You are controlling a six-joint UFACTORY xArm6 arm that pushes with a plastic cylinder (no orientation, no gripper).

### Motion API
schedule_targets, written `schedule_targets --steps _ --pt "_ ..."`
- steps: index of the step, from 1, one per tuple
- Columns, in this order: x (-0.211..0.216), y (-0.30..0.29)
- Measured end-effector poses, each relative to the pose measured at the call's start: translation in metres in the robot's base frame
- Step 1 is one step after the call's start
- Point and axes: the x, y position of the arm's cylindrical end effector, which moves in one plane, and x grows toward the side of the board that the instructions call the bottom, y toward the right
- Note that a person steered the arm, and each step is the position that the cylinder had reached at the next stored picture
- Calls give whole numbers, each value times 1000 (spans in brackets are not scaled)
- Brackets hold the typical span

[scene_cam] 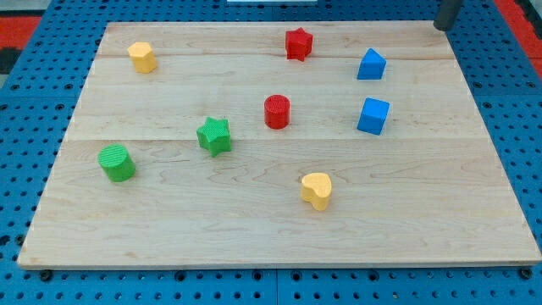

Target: Push the blue triangle into the blue cube

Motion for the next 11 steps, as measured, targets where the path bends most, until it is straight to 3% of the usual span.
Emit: schedule_targets --steps 3,4,5,7,8,9,11 --pt "10 -7" --pt "31 -64" --pt "10 -130" --pt "91 -138" --pt "90 -145" --pt "119 -139" --pt "208 -145"
